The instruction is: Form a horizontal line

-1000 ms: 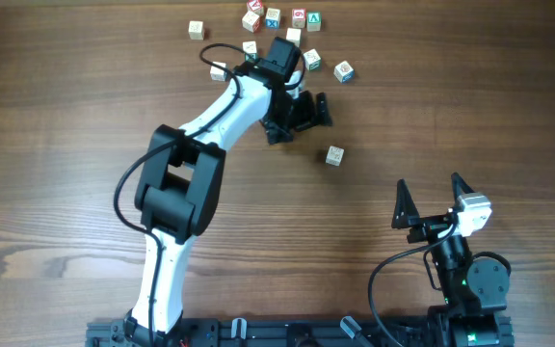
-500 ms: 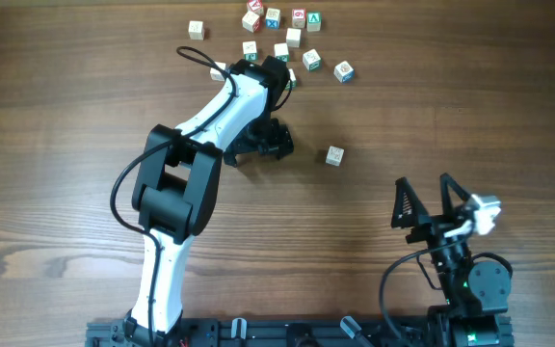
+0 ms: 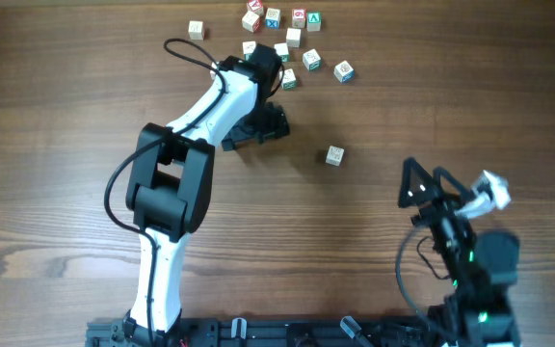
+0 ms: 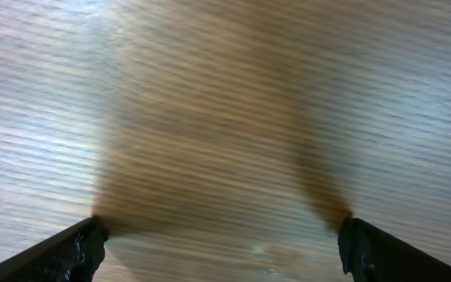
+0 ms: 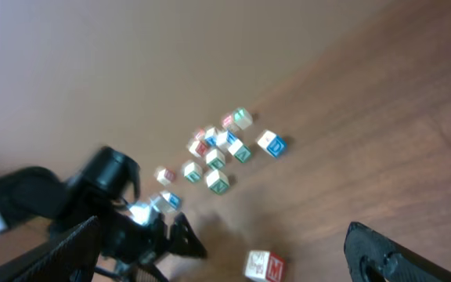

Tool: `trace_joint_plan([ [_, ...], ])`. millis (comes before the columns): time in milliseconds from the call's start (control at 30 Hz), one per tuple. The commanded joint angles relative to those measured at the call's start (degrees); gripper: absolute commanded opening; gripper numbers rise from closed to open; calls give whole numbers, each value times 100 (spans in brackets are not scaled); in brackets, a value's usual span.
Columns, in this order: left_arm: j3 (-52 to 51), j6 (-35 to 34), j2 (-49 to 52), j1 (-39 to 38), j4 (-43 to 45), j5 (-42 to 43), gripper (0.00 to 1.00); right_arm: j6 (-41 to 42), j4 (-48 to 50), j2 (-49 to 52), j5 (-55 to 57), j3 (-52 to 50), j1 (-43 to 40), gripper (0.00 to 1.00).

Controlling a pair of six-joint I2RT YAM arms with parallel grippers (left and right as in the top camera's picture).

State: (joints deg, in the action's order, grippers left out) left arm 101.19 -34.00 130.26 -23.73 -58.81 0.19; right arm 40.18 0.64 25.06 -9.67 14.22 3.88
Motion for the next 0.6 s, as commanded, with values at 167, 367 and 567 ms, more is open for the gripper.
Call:
trace_joint_plan([
  [167, -70, -63, -1558, 494, 61, -951, 100, -2929, -2887, 4079, -1233, 4341, 20, 100],
  [367, -70, -164, -2356, 1373, -37, -894, 100, -2802, -1482, 5377, -2295, 5014, 74, 100],
  [567, -70, -72, -2494, 1908, -367, -730, 100, -3230, -2085, 7759, -1840, 7005, 442, 100],
])
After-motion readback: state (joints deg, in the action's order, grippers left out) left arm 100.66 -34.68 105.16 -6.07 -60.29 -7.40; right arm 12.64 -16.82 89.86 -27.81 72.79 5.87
